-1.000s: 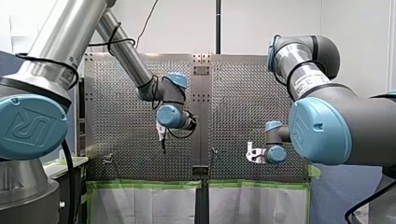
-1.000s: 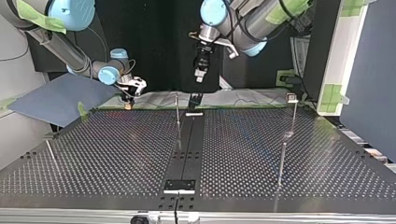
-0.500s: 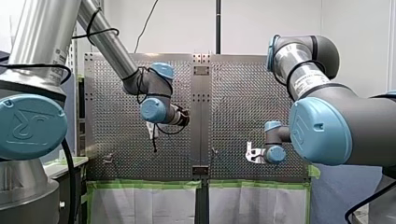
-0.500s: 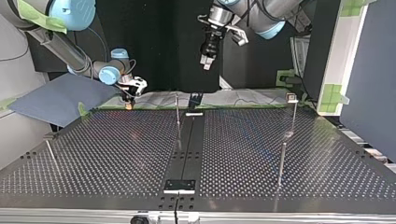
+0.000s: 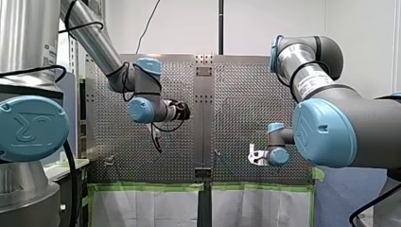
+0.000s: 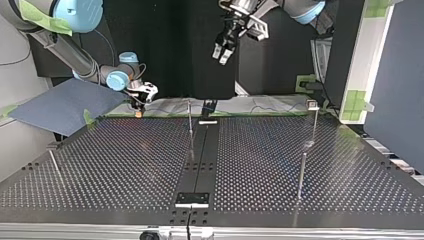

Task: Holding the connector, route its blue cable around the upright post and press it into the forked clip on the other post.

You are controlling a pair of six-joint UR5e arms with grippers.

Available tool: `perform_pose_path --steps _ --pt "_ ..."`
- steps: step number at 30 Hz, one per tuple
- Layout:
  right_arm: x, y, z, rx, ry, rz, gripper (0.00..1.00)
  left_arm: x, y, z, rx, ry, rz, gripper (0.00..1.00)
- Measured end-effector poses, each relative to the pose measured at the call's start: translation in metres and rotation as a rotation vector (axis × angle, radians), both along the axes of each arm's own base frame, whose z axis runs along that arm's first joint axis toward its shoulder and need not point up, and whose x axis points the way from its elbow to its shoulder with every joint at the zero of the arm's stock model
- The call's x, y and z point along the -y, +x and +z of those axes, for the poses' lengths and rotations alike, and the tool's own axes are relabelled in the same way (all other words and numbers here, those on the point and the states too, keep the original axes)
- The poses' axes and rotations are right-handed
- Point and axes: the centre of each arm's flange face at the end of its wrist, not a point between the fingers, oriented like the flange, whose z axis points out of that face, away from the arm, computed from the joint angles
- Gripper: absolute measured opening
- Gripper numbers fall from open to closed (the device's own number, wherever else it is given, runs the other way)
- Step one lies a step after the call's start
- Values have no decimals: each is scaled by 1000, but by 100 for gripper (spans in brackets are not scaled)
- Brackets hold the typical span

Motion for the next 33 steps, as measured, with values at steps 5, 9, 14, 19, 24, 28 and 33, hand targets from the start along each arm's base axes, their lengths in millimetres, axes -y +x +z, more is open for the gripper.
perform_pose_path --steps 5,9,14,19,24,28,33 --pt "0 1 0 -4 2 1 0 -10 -10 -10 3 -8 21 100" --pt "2 1 2 -16 0 -7 0 -18 -15 -21 16 21 57 100" --pt "0 2 5 -53 7 -17 0 -23 -13 -28 28 66 104 100" --pt "0 7 25 -68 2 -8 0 -27 -13 -31 34 122 145 100" --pt "0 14 54 -50 -12 -4 0 -29 -13 -32 48 177 163 100" --pt "2 17 72 -38 -29 -2 0 -32 -13 -33 50 214 188 100" --pt "-5 31 96 -15 -33 8 0 -34 -13 -34 48 229 204 100"
